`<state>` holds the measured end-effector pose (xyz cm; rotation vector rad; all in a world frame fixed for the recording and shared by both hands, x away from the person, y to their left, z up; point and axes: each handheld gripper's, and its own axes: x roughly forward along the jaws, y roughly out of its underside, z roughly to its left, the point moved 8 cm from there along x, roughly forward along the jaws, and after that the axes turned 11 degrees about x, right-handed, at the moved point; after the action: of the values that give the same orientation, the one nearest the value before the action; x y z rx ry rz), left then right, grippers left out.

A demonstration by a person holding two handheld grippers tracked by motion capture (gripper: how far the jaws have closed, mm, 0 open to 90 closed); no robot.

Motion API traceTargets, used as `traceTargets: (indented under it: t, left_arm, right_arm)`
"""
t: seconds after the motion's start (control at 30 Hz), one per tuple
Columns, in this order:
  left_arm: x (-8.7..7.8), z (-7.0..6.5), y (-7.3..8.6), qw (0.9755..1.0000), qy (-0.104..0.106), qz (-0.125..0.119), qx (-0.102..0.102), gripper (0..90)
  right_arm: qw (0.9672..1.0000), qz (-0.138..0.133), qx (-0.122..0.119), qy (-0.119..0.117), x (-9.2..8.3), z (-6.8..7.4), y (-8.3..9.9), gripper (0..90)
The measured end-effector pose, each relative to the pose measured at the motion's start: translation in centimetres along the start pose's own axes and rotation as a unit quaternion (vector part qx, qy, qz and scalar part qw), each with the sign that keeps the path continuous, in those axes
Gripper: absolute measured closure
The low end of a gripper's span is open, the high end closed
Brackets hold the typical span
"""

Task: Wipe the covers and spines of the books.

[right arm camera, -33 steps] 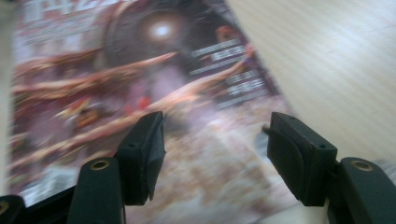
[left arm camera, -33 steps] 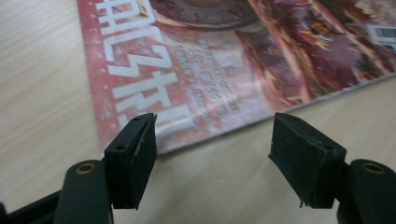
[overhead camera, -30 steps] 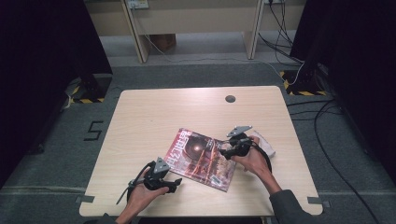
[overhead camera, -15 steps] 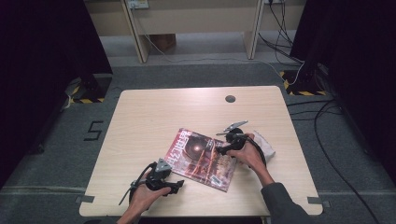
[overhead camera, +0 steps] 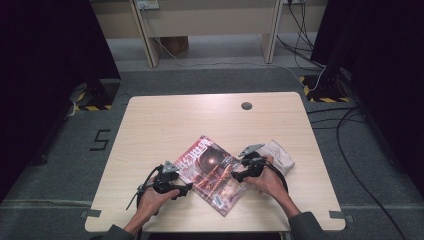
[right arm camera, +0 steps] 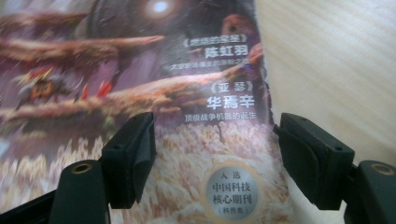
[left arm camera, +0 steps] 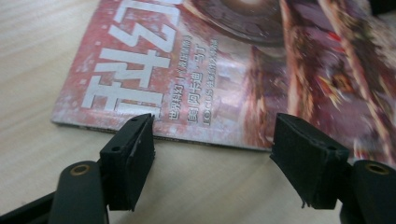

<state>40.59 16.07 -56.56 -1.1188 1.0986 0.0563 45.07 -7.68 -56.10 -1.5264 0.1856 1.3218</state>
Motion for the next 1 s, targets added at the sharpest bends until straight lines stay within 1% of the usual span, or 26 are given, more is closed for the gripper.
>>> traceTargets:
  t: [0.03, 0.13, 0.2, 0.23, 0.27, 0.3, 0.4, 0.43, 0.53, 0.57, 0.6, 0.63, 0.77, 0.8, 0.83, 0.87, 0.93, 0.97, 1.0]
  left_arm:
    - [0.2, 0.2, -0.2, 1.0, -0.001, -0.001, -0.002, 28.3]
    - [0.7, 0.8, -0.7, 1.0, -0.006, -0.003, 0.002, 28.2]
    - [1.0, 1.1, -1.1, 1.0, -0.007, -0.004, 0.005, 27.9]
    - [1.0, 1.1, -1.1, 1.0, -0.007, -0.004, 0.005, 27.8]
    - [1.4, 1.4, -1.5, 0.9999, -0.008, -0.007, 0.005, 27.8]
    - [1.4, 1.4, -1.5, 0.9999, -0.008, -0.007, 0.005, 27.9]
    - [2.0, 1.8, -2.2, 0.9998, -0.013, -0.009, 0.012, 28.1]
    - [2.5, 1.9, -2.7, 0.9996, -0.017, -0.013, 0.02, 28.1]
    - [3.1, 1.9, -3.4, 0.9993, -0.017, -0.015, 0.031, 27.9]
    - [3.1, 1.9, -3.4, 0.9993, -0.017, -0.015, 0.031, 27.8]
    - [3.3, 1.9, -3.6, 0.9992, -0.015, -0.02, 0.031, 28.0]
    - [3.3, 1.9, -3.6, 0.9992, -0.015, -0.02, 0.031, 28.5]
    - [2.6, 0.9, -3.4, 0.9991, -0.011, -0.022, 0.036, 28.7]
    - [2.6, 0.9, -3.4, 0.9991, -0.011, -0.022, 0.036, 28.7]
    - [2.0, 0.0, -2.8, 0.999, -0.011, -0.012, 0.04, 28.6]
    - [1.7, -0.4, -2.4, 0.999, -0.009, -0.007, 0.043, 28.5]
    - [1.2, -1.4, -1.7, 0.9992, -0.002, -0.002, 0.039, 28.3]
    - [1.0, -1.8, -1.5, 0.9992, 0.0, -0.002, 0.04, 28.2]
    - [1.0, -1.8, -1.5, 0.9992, 0.0, -0.002, 0.04, 28.2]
  right_arm:
    - [1.0, 0.0, -0.002, -0.001, -0.1, 0.1, 0.2, 29.0]
    - [1.0, 0.0, -0.008, -0.003, -0.6, 0.8, 1.0, 27.8]
    - [0.9999, -0.001, -0.014, 0.0, -0.9, 1.2, 1.6, 27.0]
    - [0.9999, 0.0, -0.016, -0.002, -1.1, 1.4, 1.9, 26.6]
    - [0.9998, 0.0, -0.017, -0.005, -1.2, 1.6, 2.1, 26.5]
    - [0.9998, 0.0, -0.017, -0.005, -1.2, 1.6, 2.1, 26.5]
    - [0.9998, 0.001, -0.016, -0.009, -1.6, 2.1, 2.9, 25.8]
    - [0.9998, 0.001, -0.016, -0.012, -1.9, 2.5, 3.5, 25.1]
    - [0.9997, 0.0, -0.019, -0.015, -2.4, 3.1, 4.3, 24.5]
    - [0.9997, 0.0, -0.019, -0.015, -2.4, 3.1, 4.3, 24.5]
    - [0.9997, -0.005, -0.015, -0.019, -2.6, 3.3, 4.8, 24.7]
    - [0.9998, -0.008, -0.01, -0.018, -2.8, 3.4, 5.0, 25.0]
    - [0.9996, -0.013, -0.011, -0.022, -3.3, 3.8, 5.7, 26.0]
    - [0.9995, -0.015, -0.013, -0.023, -3.3, 3.8, 5.8, 26.0]
    - [0.9995, -0.013, -0.011, -0.026, -3.5, 3.9, 6.0, 25.7]
    - [0.9995, -0.015, -0.011, -0.026, -3.5, 3.8, 6.1, 25.6]
    - [0.9994, -0.016, -0.007, -0.029, -3.7, 4.0, 6.4, 25.0]
    - [0.9994, -0.017, -0.006, -0.029, -3.7, 4.0, 6.6, 24.8]
    - [0.9994, -0.017, -0.006, -0.029, -3.7, 4.0, 6.6, 24.8]
